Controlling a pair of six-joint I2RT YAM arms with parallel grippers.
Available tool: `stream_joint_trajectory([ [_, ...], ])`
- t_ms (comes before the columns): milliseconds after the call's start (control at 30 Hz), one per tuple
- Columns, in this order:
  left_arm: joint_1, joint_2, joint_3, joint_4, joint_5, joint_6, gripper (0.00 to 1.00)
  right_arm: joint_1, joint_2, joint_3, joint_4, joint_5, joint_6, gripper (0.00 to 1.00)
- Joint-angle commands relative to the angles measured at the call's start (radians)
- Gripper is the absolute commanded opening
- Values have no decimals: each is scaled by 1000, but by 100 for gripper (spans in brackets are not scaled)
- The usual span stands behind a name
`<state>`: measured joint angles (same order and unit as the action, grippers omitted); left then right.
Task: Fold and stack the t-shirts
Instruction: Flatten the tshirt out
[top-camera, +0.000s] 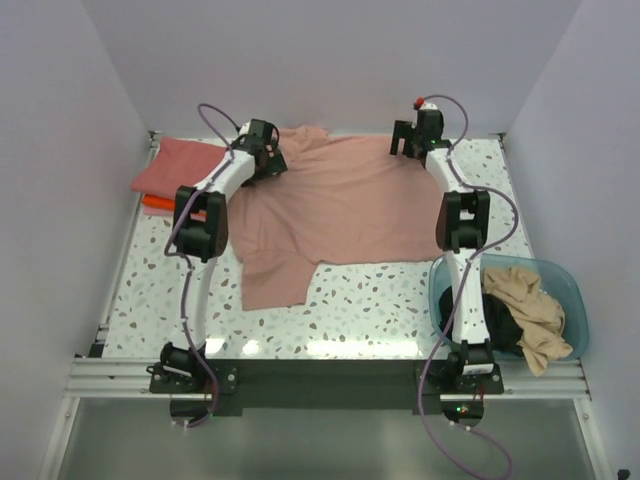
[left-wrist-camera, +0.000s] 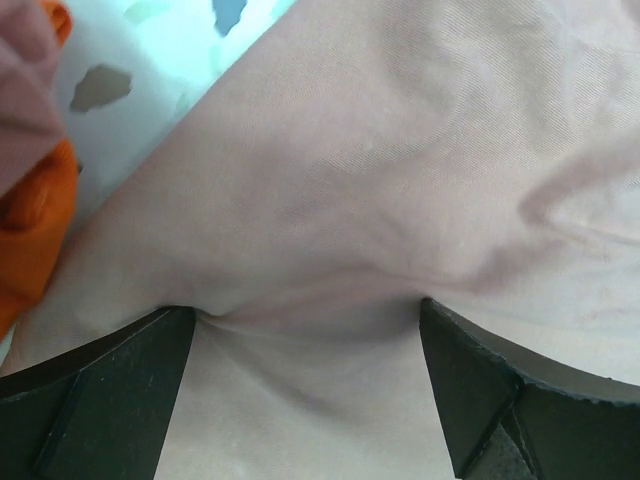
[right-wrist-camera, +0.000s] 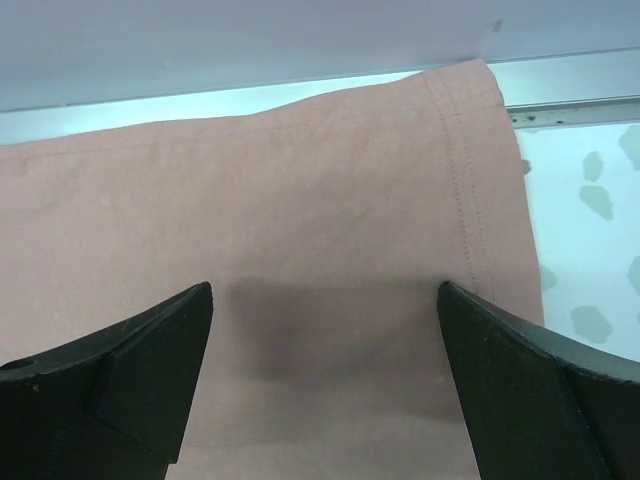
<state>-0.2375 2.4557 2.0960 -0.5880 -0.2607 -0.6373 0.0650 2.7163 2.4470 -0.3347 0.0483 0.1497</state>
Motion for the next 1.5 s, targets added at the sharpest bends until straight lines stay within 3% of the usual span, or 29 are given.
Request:
stream_joint_trajectory([
  [0,17,89,10,39,141,48,100,-48,-7,-22,13,-31,33,99],
  [200,15,14,30,77,202,85,100,-47,-55,7,-10,-91,27,99],
  [333,7,-93,45,77,227,113,100,-34,-214,-35,-62,-165,41,99],
  [467,-6,-273,30,28,209,123,100,15,-426,-172,-125,-61,43,99],
  [567,-37,-467,-149,39,174,111,100,35,-653,-403,-118,-71,144,99],
  [600,-57,-524,-282,56,167,104,100,42,-712,-571,-92,-53,171,99],
  [667,-77,-696,-428,66,153,79,100,56,-873,-724,-49,-29,208,99],
  [700,-98,-752,-574,66,152,70,100,56,-912,-831,-59,16,220,99],
  [833,-149,-1094,-936,10,78,-40,100,53,-1075,-1022,-184,138,243,99],
  [1000,-198,-1357,-1343,-64,101,-191,100,30,-1230,-1256,-214,194,275,99],
  [1133,-200,-1491,-1505,-81,179,-271,100,-16,-1305,-1353,-191,130,316,99],
  [1233,-200,-1515,-1553,-105,144,-294,100,-33,-1325,-1399,-202,125,338,99],
  [1467,-200,-1439,-1662,62,215,-315,99,-120,-1291,-1497,-106,9,335,99],
])
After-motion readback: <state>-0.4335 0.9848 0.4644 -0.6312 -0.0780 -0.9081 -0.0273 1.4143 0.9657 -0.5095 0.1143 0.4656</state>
